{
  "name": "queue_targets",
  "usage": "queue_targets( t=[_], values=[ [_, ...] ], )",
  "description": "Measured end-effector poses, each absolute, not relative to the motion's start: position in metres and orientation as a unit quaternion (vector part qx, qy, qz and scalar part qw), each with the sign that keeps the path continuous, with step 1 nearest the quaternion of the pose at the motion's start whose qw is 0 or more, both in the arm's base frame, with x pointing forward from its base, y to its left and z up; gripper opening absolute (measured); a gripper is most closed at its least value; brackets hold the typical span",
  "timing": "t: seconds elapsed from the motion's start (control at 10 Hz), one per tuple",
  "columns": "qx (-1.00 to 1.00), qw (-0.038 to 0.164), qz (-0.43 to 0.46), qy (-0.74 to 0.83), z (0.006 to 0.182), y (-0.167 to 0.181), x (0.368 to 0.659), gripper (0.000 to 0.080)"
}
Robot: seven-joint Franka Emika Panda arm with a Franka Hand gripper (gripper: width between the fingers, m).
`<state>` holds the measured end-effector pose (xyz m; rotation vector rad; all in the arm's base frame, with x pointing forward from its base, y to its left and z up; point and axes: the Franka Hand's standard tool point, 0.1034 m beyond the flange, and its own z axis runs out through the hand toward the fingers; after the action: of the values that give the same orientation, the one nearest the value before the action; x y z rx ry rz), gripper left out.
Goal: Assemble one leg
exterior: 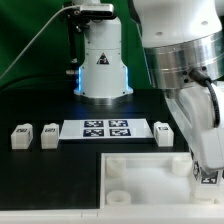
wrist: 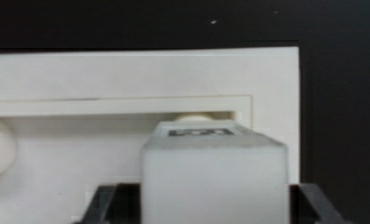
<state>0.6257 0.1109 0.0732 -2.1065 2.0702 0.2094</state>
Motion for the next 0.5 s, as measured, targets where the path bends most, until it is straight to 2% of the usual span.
queue_targets(
  t=[0.1, 0.2, 0.3, 0.4, 0.5],
  values=[
    [-0.717, 0.091, 0.070, 0.688, 0.0728, 0.1113, 0.6254, 0.0390],
    [-0.728, 0.091, 0.068, 0.676, 0.0725, 0.1119, 0.6253, 0.0563],
    [-0.800, 0.096, 0.053, 0.591, 0.0725, 0.1126, 0.6262, 0.0563],
    [-0.841, 0.098, 0.044, 0.531, 0.0729, 0.1131, 0.6266, 0.0622],
    [-0.858, 0.099, 0.041, 0.503, 0.0723, 0.1120, 0.6265, 0.0644]
  ],
)
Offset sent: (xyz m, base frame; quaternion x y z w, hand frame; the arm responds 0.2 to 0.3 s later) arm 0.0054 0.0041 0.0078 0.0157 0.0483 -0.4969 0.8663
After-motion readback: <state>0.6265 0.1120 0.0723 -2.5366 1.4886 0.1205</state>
